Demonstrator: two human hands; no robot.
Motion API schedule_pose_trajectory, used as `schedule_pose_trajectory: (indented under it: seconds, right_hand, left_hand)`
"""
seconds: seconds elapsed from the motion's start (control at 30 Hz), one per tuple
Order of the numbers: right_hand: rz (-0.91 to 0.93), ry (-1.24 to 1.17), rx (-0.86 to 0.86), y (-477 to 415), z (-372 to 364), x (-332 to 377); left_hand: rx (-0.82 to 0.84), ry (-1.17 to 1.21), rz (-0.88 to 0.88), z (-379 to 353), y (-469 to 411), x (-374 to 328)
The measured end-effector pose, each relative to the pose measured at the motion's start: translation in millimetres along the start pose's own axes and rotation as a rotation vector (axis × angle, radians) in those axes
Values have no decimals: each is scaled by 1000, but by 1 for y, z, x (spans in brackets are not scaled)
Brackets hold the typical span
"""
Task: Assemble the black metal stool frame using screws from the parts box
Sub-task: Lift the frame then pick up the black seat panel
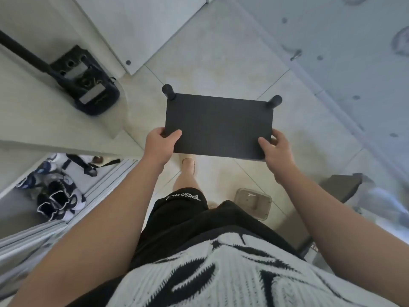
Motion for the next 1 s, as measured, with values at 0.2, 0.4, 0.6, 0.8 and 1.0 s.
schedule_pose_trajectory:
  seconds: [0.2,0.4,0.6,0.8,1.0]
  right_hand:
    - [-6,-43,-59,-73,-11,84]
    - [-11,-74,-135,-136,-1,152]
    - [-25,-91,-209,-217,39,196]
    - [-63,-125,-214,-304,91,237]
    - [-78,-91,-175,-377,128,282]
  left_hand:
    - [46,-36,-30,-3,-92,-92]
    - [102,-86,-65,-27,-164,-185]
    - [145,-137,-88,-88,-230,-267]
    - [152,-205,-91,-165,-291,-348]
    - [223,-307,-105,-229,-352,-423]
Point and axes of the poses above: each hand's wrist, its own y-axis away from the middle knuckle, its own z-axis out of the back of the hand, x = y × z, the point moved 7 cm from there along -y, towards the middle knuckle, and after that the axes turned 2 degrees about x, right-handed, at the moved point
